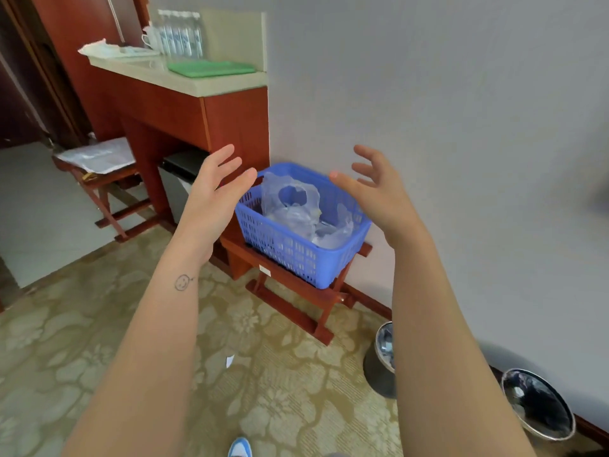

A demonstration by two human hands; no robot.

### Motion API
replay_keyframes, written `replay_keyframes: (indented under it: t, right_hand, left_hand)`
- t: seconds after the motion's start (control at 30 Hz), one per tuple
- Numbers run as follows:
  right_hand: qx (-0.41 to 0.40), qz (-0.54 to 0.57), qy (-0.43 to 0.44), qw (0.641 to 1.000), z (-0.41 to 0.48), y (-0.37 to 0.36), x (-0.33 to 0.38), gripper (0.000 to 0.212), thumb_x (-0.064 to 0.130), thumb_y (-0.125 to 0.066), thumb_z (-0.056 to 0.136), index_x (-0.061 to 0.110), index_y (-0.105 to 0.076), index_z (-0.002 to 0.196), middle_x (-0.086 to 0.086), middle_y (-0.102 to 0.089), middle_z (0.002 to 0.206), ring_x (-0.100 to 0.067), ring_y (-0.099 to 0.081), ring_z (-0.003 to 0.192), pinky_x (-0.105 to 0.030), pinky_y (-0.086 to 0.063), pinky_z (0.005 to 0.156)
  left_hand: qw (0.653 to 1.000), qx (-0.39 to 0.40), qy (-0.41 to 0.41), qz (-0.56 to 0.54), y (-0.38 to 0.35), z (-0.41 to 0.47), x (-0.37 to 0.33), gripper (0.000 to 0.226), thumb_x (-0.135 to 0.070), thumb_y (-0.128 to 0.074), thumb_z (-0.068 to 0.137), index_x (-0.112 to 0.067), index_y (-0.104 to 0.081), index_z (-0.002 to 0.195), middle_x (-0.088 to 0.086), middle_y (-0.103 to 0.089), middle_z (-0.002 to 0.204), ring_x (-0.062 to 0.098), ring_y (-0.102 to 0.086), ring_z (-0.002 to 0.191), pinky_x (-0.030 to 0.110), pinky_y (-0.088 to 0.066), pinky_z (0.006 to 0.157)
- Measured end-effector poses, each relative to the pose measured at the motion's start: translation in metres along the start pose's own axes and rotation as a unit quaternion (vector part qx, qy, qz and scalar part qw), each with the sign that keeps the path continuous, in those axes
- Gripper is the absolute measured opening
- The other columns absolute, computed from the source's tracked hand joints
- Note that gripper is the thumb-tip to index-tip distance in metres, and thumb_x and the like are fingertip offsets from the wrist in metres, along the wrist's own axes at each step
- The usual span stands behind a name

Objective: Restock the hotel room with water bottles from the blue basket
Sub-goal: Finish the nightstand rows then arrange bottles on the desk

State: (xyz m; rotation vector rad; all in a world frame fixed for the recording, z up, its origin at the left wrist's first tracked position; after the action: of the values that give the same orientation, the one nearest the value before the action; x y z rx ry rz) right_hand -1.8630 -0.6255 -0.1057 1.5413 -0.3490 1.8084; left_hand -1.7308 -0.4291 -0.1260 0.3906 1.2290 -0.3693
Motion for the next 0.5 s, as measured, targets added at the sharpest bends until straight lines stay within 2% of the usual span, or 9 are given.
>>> replay_keyframes:
  t: [0.1,0.23,0.33,0.5]
  right_hand:
    - [-0.021,0.006,0.002,1.0,0.032,-0.029,0.002,0.066,0.035,-0.074,0.086,0.028,-0.041,0.143,0.002,-0.047,0.138,-0.014,-0.045,0.129,-0.024,-0.04,0.097]
    - [-0.049,0.025,-0.009,0.998,0.067,-0.063,-0.007,0.066,0.036,-0.074,0.085,0.029,-0.042,0.142,0.001,-0.048,0.137,-0.015,-0.046,0.129,-0.024,-0.04,0.095]
    - [-0.058,0.023,-0.028,0.998,0.089,-0.082,-0.018,0.067,0.038,-0.074,0.085,0.03,-0.041,0.143,-0.004,-0.047,0.144,-0.018,-0.047,0.131,-0.027,-0.042,0.095]
    - [-0.088,0.017,-0.056,0.994,0.121,-0.092,-0.033,0.069,0.039,-0.075,0.084,0.031,-0.042,0.143,-0.005,-0.047,0.144,-0.017,-0.048,0.131,-0.031,-0.044,0.103]
  left_hand:
    - [1.0,0.017,-0.009,0.009,0.021,0.046,0.009,0.054,-0.041,-0.061,0.094,-0.039,-0.04,0.144,-0.015,-0.048,0.144,-0.007,-0.048,0.122,0.024,-0.04,0.098]
    - [0.999,0.035,-0.022,0.008,0.042,0.099,0.023,0.052,-0.041,-0.062,0.094,-0.041,-0.041,0.141,-0.015,-0.049,0.143,-0.016,-0.049,0.114,0.015,-0.042,0.084]
    - [0.999,0.047,-0.019,0.002,0.049,0.13,0.038,0.052,-0.039,-0.062,0.094,-0.04,-0.042,0.142,-0.014,-0.05,0.142,-0.019,-0.051,0.111,0.015,-0.043,0.084]
    - [0.998,0.063,-0.001,-0.009,0.048,0.174,0.065,0.052,-0.035,-0.062,0.095,-0.036,-0.042,0.143,-0.014,-0.051,0.14,-0.022,-0.053,0.107,0.016,-0.042,0.087]
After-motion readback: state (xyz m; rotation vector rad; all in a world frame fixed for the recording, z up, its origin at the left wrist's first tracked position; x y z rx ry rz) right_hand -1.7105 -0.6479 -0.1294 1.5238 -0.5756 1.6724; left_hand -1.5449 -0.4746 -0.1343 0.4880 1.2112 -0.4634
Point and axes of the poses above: each hand's wrist, its own z-axis towards the middle knuckle, its own y-axis out of the back of the hand, x = y × z, the point moved 1 cm from there along z, towards the middle knuckle
